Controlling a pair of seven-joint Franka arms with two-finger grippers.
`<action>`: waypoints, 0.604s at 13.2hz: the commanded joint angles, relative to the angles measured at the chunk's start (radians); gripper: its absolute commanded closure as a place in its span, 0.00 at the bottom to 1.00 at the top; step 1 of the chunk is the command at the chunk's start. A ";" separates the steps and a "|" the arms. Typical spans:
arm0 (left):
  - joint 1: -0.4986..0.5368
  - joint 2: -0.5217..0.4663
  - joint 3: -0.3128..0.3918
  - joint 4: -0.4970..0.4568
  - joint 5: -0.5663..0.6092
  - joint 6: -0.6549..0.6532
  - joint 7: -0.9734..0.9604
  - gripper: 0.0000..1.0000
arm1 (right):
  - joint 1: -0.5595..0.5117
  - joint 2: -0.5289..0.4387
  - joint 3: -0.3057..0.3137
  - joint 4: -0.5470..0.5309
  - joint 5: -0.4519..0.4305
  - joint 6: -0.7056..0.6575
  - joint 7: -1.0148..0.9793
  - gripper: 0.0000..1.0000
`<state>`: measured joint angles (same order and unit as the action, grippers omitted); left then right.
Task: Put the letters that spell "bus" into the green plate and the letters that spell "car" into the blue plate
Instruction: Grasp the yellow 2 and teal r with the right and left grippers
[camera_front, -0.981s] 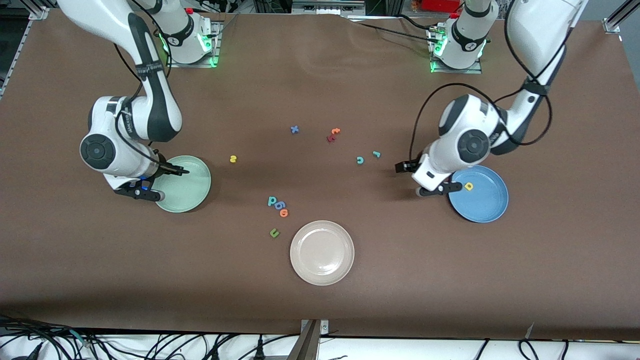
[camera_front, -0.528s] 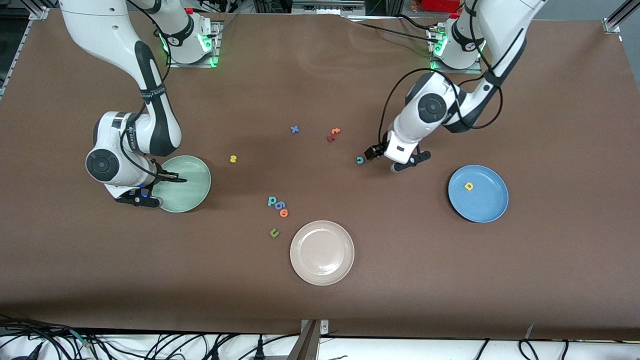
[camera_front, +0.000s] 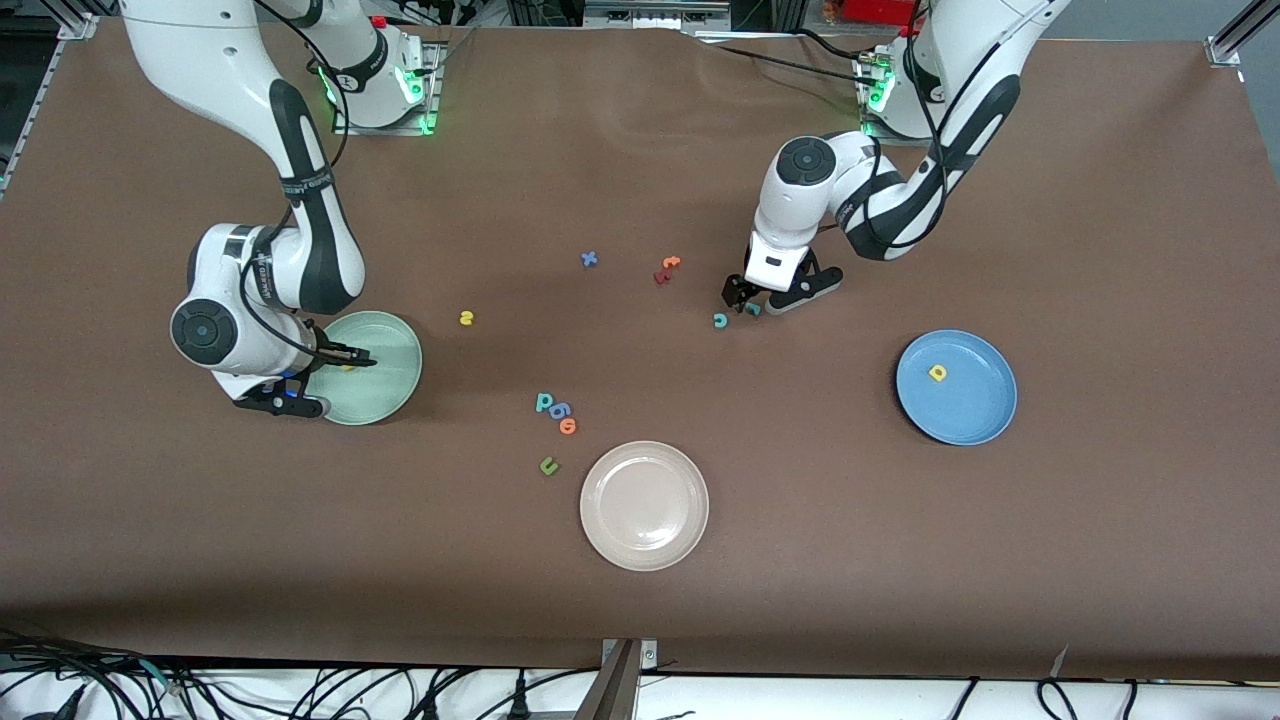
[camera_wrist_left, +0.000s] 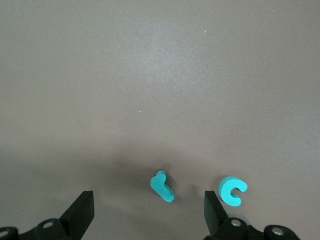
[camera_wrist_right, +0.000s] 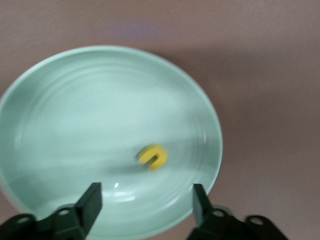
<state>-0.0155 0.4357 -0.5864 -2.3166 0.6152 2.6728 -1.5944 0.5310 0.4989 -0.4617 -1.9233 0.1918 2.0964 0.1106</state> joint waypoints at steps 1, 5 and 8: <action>0.002 0.035 0.000 0.008 0.048 0.024 -0.042 0.04 | 0.055 -0.057 0.006 0.027 0.014 -0.098 0.117 0.02; -0.007 0.069 0.002 0.023 0.048 0.022 -0.041 0.22 | 0.135 -0.062 0.090 0.026 0.015 -0.072 0.439 0.02; -0.007 0.081 0.004 0.046 0.048 0.016 -0.033 0.36 | 0.135 -0.051 0.153 -0.015 0.015 0.028 0.530 0.04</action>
<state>-0.0166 0.4941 -0.5864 -2.3052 0.6235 2.6910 -1.6040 0.6742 0.4469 -0.3272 -1.9030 0.1945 2.0664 0.6080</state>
